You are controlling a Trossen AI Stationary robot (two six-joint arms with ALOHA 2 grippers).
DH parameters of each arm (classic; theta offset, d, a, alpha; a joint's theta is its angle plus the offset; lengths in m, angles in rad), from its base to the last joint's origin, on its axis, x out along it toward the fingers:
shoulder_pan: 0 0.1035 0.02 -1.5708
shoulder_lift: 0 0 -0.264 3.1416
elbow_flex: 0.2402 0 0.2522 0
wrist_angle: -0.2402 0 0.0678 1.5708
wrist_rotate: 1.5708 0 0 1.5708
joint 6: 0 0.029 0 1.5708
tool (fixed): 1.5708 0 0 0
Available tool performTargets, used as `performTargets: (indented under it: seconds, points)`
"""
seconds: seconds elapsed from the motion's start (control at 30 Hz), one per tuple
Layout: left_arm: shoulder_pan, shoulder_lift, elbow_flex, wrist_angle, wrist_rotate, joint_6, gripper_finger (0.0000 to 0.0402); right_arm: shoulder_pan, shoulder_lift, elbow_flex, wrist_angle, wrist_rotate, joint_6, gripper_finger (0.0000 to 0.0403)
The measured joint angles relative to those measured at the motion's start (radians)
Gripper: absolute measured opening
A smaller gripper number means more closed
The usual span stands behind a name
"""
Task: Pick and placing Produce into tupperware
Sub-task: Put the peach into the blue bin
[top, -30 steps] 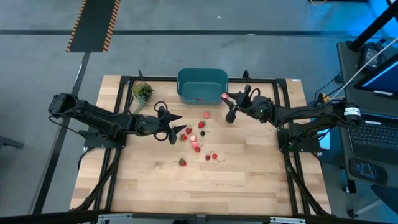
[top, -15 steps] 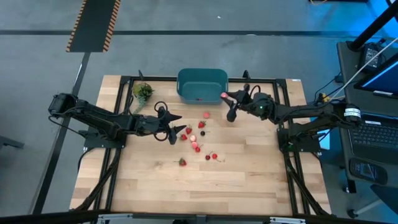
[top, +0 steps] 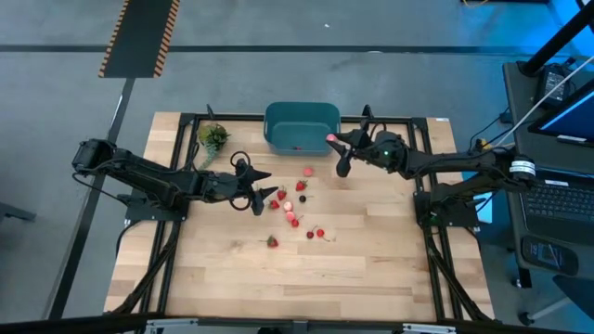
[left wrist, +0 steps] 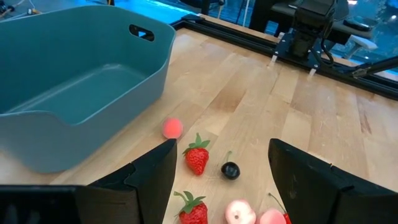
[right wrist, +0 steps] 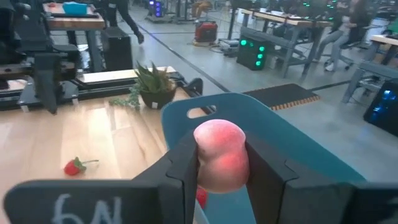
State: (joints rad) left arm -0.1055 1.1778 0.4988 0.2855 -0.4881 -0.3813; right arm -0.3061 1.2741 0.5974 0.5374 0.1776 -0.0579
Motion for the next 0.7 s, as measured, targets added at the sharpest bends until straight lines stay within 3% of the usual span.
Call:
performTargets:
  seconds: [0.37,0.7]
  points:
    - [0.000,0.000,0.000,-0.008,0.000,0.000,0.0245,0.000,0.161,0.132,-0.052,-0.006,-0.025,0.0106]
    - [0.000,0.000,0.000,-0.011,0.000,0.001,0.0245,-0.007,0.218,0.237,-0.053,-0.005,-0.077,0.0106]
